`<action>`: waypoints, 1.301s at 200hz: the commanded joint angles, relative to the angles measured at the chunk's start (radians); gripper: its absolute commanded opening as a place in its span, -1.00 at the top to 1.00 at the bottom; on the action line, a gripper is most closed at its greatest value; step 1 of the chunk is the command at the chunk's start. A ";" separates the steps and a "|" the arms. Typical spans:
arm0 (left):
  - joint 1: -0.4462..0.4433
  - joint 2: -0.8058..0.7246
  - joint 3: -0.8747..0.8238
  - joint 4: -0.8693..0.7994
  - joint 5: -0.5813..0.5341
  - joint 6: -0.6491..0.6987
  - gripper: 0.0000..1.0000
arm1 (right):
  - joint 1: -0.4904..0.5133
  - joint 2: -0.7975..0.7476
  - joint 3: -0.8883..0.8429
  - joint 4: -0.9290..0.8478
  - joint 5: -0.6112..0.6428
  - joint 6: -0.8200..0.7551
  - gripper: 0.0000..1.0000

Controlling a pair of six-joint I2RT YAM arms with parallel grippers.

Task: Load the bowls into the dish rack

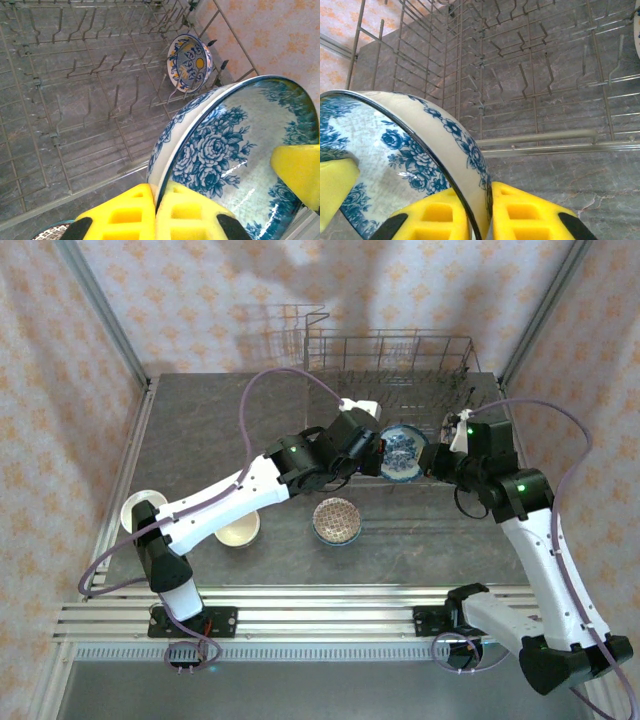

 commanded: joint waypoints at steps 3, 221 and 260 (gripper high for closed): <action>-0.008 -0.019 0.036 0.049 -0.008 -0.012 1.00 | -0.001 0.007 0.009 0.016 0.021 0.003 0.74; 0.434 -0.106 0.005 -0.012 0.242 0.044 -0.40 | -0.001 0.375 0.327 -0.002 0.695 0.014 1.00; 0.598 -0.055 -0.019 0.044 0.410 0.066 -0.41 | -0.001 0.618 0.530 -0.167 0.912 0.071 1.00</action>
